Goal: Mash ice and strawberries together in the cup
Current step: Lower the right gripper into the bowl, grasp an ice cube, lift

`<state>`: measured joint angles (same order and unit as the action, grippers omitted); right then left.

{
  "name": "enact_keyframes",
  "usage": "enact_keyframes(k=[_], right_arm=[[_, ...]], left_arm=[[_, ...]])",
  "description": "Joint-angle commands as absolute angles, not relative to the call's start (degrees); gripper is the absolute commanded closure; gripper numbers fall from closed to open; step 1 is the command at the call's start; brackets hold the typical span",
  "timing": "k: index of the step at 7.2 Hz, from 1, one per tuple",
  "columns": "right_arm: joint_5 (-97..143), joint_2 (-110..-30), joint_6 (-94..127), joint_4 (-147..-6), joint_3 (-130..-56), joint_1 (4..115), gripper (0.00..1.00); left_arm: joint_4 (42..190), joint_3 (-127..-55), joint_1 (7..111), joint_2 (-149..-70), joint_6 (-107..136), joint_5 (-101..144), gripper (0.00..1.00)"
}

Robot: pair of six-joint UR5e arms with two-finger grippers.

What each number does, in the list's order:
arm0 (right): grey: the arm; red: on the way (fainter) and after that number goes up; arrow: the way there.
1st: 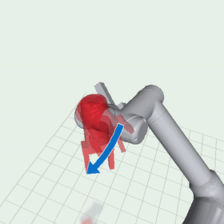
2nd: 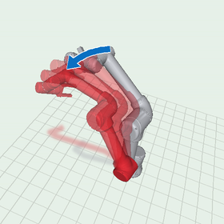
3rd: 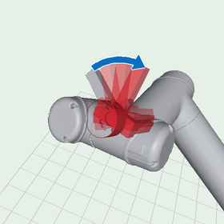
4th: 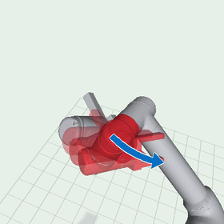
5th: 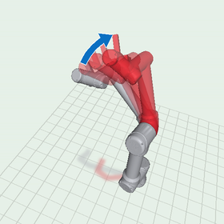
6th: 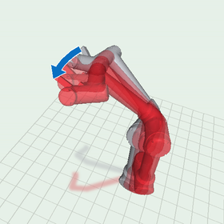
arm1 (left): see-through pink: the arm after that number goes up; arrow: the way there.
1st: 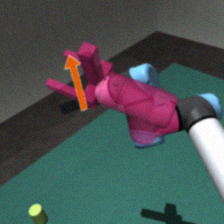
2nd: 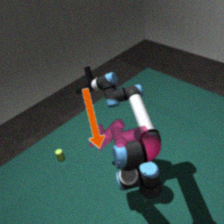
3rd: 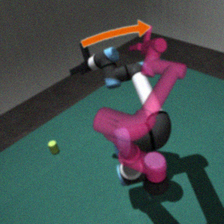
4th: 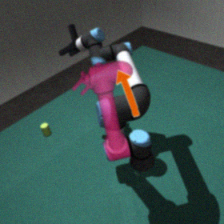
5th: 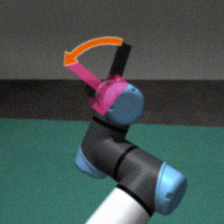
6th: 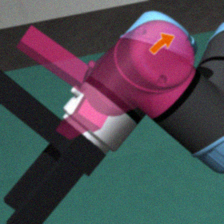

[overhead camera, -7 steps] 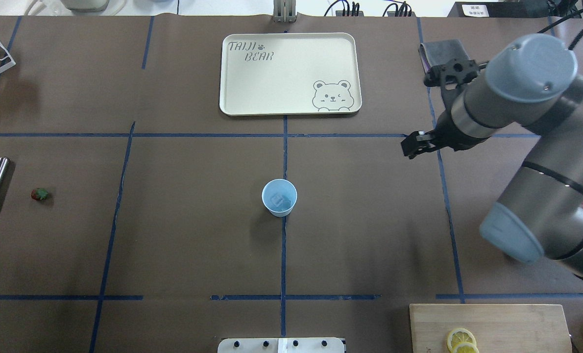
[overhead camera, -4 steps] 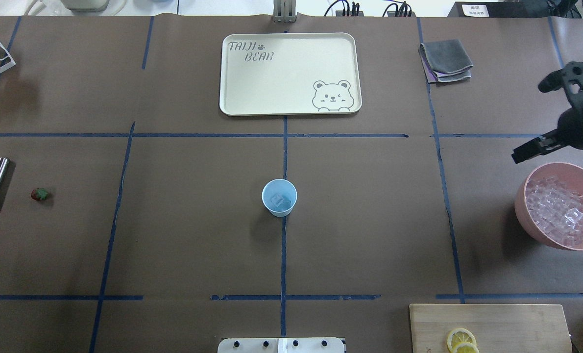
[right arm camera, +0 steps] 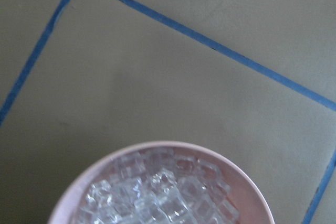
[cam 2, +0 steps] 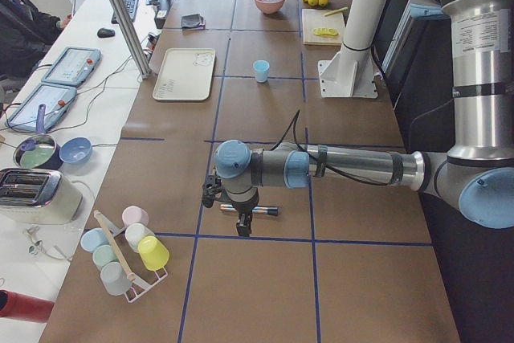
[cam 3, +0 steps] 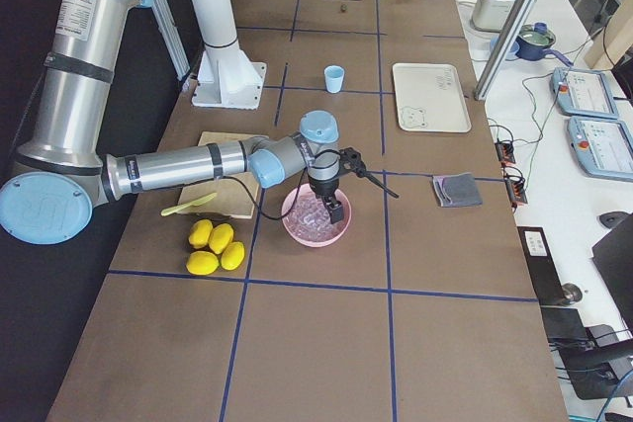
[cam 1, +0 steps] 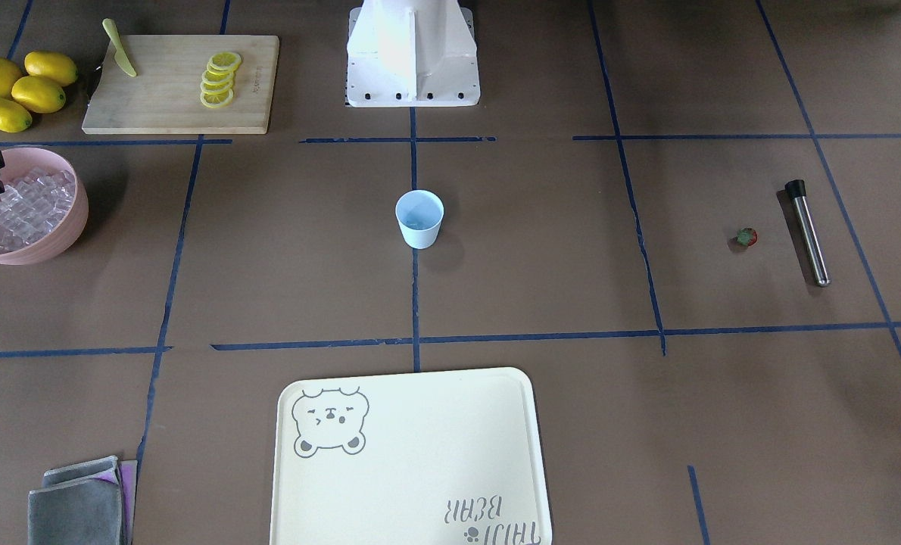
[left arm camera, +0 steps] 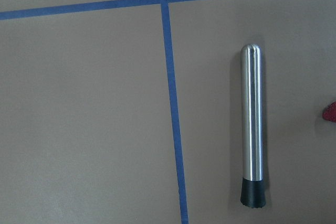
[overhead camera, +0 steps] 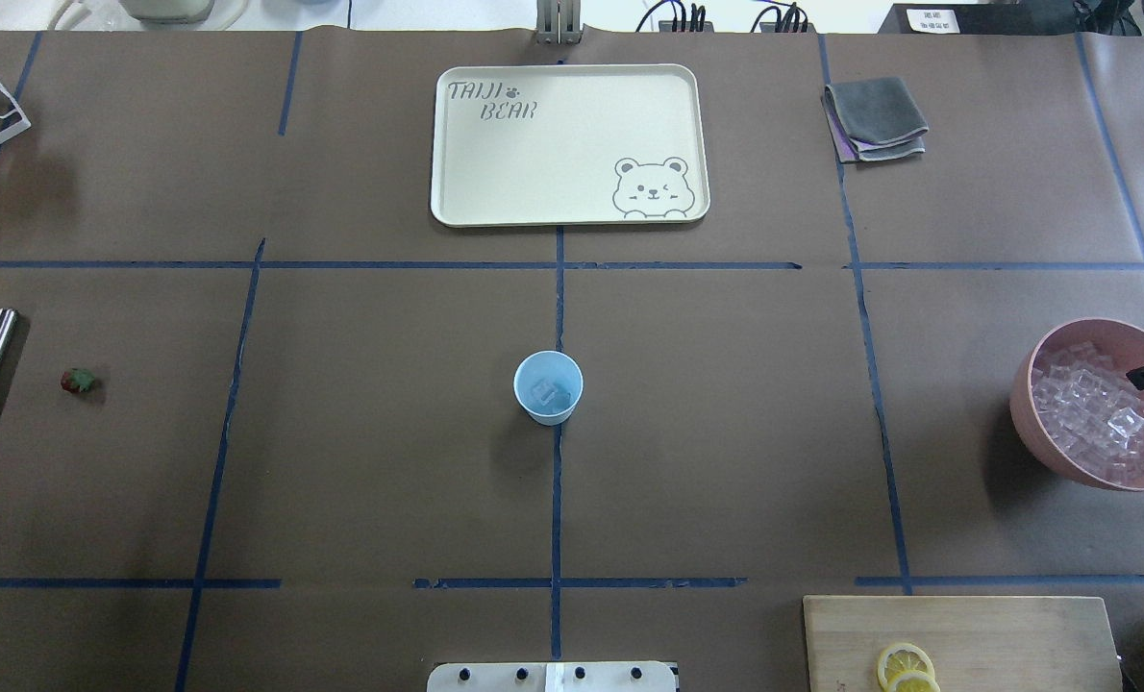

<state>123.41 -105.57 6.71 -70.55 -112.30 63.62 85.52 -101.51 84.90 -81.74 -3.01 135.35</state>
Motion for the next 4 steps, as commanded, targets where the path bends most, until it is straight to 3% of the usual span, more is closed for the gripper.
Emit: enact_keyframes(k=[1,4], right_arm=[[125.1,-107.0,5.7,-68.5,-111.3,61.2,0.06],[125.2,-107.1,5.2,-68.5,-110.3,57.1,0.12]], left_arm=[[85.5,-101.5,84.9,-81.7,-3.0,135.4,0.0],[85.5,-101.5,84.9,-81.7,-3.0,135.4,0.0]])
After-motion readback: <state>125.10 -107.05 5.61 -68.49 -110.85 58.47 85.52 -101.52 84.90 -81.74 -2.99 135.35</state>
